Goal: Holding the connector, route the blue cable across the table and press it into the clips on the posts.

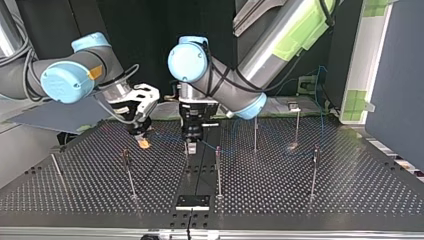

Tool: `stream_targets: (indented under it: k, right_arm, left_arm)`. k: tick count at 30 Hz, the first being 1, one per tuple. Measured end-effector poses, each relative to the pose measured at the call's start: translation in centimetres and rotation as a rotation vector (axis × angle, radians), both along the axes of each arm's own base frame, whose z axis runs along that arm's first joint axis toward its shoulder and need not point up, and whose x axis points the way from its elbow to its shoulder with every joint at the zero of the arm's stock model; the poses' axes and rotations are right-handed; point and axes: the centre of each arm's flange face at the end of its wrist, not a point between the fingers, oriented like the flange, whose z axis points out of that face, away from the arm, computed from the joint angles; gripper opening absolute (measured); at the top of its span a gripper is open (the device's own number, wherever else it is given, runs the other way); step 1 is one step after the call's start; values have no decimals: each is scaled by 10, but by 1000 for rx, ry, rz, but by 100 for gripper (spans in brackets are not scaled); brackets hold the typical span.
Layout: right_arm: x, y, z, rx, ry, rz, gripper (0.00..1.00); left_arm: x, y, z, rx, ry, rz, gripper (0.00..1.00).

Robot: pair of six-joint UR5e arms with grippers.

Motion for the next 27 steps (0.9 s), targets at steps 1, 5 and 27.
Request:
stream_targets:
  k: [1, 5, 27]
  right_arm:
    - [-1, 0, -2, 3, 2, -2, 0]
    - [-5, 1, -13, 15, 9, -14, 0]
    - [-11, -4, -85, 55, 33, -31, 0]
  left_arm:
    - [0, 0, -3, 3, 0, -5, 0]
    - [3, 0, -30, 32, 12, -29, 0]
    - [13, 9, -103, 93, 58, -55, 0]
